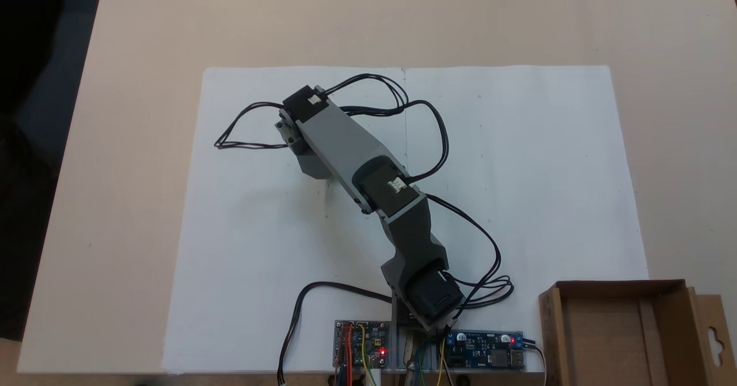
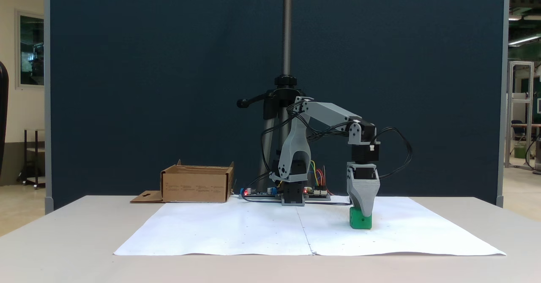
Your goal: Grasp a green dice and put it in the bin.
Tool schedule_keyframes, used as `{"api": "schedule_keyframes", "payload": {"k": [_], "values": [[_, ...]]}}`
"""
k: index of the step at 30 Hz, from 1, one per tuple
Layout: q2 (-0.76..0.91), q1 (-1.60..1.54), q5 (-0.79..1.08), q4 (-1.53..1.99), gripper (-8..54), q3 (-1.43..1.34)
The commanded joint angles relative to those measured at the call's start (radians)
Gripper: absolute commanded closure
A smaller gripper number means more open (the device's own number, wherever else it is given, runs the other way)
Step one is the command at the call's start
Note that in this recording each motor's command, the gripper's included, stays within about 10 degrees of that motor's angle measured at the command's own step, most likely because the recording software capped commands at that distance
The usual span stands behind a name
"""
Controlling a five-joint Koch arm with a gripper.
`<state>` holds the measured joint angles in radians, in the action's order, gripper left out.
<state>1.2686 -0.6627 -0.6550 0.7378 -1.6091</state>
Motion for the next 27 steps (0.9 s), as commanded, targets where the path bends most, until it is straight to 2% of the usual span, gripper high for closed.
{"api": "schedule_keyframes", "payload": {"k": [1, 27], "values": [[0.014, -0.003, -0.092, -0.035, 4.4, 0.014], [-0.038, 0.031, -0.091, -0.054, 5.2, 0.012]]}}
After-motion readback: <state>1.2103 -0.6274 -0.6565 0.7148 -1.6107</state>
